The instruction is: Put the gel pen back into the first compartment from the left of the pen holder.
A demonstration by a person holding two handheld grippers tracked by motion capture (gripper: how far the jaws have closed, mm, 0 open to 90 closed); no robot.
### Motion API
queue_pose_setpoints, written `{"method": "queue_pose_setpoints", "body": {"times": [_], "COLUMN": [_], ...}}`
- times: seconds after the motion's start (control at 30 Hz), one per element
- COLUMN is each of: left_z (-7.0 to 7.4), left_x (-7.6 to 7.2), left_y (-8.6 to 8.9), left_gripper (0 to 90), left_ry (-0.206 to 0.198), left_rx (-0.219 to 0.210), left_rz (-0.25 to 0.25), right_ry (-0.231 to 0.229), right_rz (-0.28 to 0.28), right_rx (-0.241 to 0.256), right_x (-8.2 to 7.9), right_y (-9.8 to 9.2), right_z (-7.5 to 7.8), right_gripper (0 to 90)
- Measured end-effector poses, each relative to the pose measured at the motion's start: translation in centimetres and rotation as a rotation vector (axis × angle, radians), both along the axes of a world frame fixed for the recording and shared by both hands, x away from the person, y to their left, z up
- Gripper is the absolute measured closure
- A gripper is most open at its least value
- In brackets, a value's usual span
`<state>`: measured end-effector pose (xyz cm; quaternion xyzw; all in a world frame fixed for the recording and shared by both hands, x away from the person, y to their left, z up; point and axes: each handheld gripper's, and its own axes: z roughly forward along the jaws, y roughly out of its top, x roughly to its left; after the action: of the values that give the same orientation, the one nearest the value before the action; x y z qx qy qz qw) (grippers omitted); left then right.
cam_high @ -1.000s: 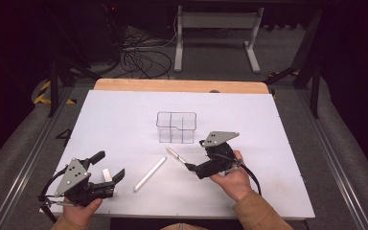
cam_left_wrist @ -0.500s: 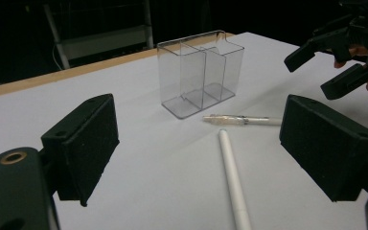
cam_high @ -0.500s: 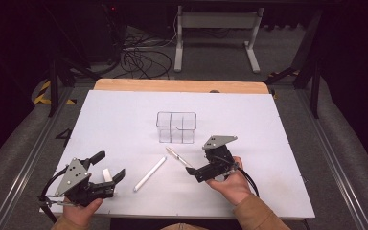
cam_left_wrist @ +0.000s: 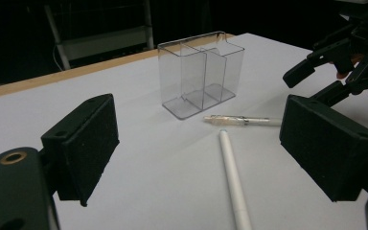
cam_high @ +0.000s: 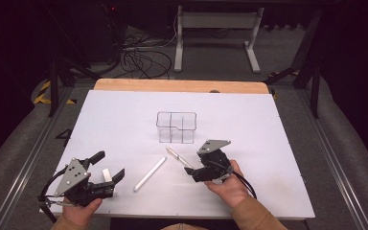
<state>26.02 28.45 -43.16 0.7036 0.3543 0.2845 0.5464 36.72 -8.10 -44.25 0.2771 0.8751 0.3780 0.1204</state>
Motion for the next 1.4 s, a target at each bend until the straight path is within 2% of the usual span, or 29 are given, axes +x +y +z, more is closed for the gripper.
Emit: {"method": "queue_pose_setpoints", "body": {"times": [0.37,0.57,0.93,1.4], "left_z": [0.0,-0.1,-0.1,-0.2], "left_x": [0.0,0.0,0.0,0.0], "left_y": [0.0,0.0,0.0,-0.1], "left_gripper": [14.1,14.2,14.3,14.7], "left_ry": [0.001,0.003,0.006,0.01], "left_rx": [0.005,0.005,0.006,0.005], "left_rz": [0.003,0.004,0.004,-0.001], "right_ry": [0.052,0.061,0.077,0.054], "right_rz": [-0.017,-0.026,-0.041,-0.062], "right_rx": [-0.076,-0.112,-0.112,-0.129], "right_x": [0.3,0.2,0.1,0.1], "right_y": [0.4,0.7,0.7,1.0], "right_z": [-1.3,-1.9,-2.3,-2.9], "right_gripper": [46.1,53.6,67.6,79.2]}}
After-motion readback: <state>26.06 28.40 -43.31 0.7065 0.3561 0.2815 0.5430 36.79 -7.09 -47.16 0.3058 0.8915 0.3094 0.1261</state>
